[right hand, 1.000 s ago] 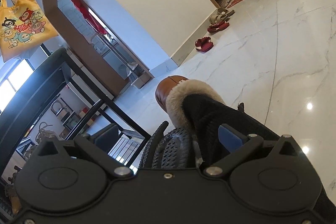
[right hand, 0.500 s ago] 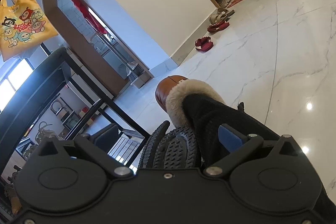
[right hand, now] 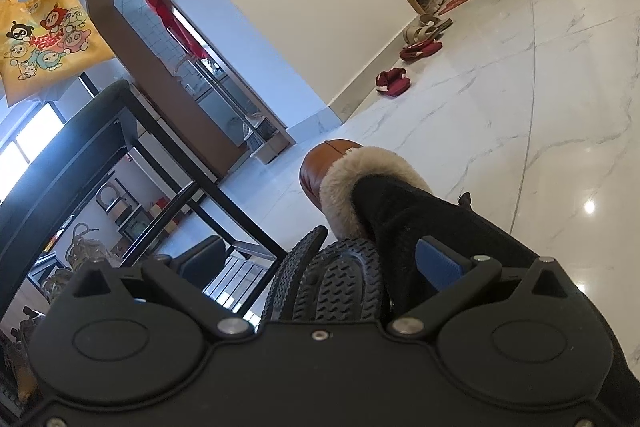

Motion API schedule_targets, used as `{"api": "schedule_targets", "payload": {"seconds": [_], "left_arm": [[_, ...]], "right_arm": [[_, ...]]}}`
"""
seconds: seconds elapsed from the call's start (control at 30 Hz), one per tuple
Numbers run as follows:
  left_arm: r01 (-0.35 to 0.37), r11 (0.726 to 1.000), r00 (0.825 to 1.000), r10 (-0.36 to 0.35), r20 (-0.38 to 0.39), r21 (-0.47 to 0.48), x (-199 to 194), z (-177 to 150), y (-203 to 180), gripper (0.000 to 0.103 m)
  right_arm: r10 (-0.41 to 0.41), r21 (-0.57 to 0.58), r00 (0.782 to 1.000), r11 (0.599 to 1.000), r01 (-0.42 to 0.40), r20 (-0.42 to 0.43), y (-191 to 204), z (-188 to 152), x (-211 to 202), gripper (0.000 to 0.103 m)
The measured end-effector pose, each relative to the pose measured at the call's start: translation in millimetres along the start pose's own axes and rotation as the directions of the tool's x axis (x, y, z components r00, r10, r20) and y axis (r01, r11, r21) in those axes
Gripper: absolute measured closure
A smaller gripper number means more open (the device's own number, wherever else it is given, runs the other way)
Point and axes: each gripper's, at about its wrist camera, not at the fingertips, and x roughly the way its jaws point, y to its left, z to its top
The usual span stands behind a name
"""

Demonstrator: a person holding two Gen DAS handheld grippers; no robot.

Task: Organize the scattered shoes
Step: 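Close the left gripper on the sole of one black slipper, then lift the black slipper with the left gripper and carry it toward the rack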

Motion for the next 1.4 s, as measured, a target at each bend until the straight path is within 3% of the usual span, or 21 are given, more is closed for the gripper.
{"api": "schedule_targets", "payload": {"seconds": [0.27,0.37,0.4,0.57,0.67,0.8,1.07,1.3,1.37,1.4], "left_arm": [[-0.052,0.998,0.999,0.052,0.004,0.031,-1,-1,-10,0.003],[-0.054,0.999,0.999,0.054,0.009,-0.002,-3,0,-5,0.017],[-0.056,0.998,0.998,0.056,0.008,-0.016,-5,0,-2,0.029],[-0.061,0.996,0.998,0.06,-0.007,-0.063,-17,-5,3,0.034],[-0.06,0.996,0.998,0.061,0.008,-0.062,-24,-7,-3,0.046],[-0.072,0.987,0.996,0.08,0.047,-0.145,-42,-16,-5,0.075],[-0.115,0.96,0.989,0.134,0.057,-0.256,-67,-42,-9,0.079],[-0.222,0.943,0.96,0.256,0.111,-0.249,-105,-50,-18,0.079],[-0.259,0.934,0.944,0.299,0.14,-0.246,-124,-53,-23,0.079],[-0.276,0.925,0.931,0.325,0.165,-0.263,-135,-55,-24,0.086]], "right_arm": [[-0.004,0.0,1.0,1.0,0.004,-0.002,0,-1,0,0.0],[-0.006,0.002,1.0,1.0,0.006,-0.002,-1,-1,-1,0.0],[-0.006,0.003,1.0,1.0,0.006,-0.002,-1,-1,-1,0.0],[-0.007,0.011,1.0,1.0,0.007,-0.004,-2,-1,-1,0.0],[-0.007,0.015,1.0,1.0,0.007,-0.005,-3,0,-1,0.0],[-0.007,0.02,1.0,1.0,0.008,-0.006,-4,0,-2,0.0],[-0.005,0.028,1.0,1.0,0.005,-0.007,-3,-2,0,0.0],[-0.013,0.024,1.0,1.0,0.014,-0.014,-1,-4,2,0.0],[-0.018,0.022,1.0,1.0,0.019,-0.017,0,-5,3,0.0],[-0.021,0.021,1.0,1.0,0.021,-0.018,0,-5,3,0.0]]}}
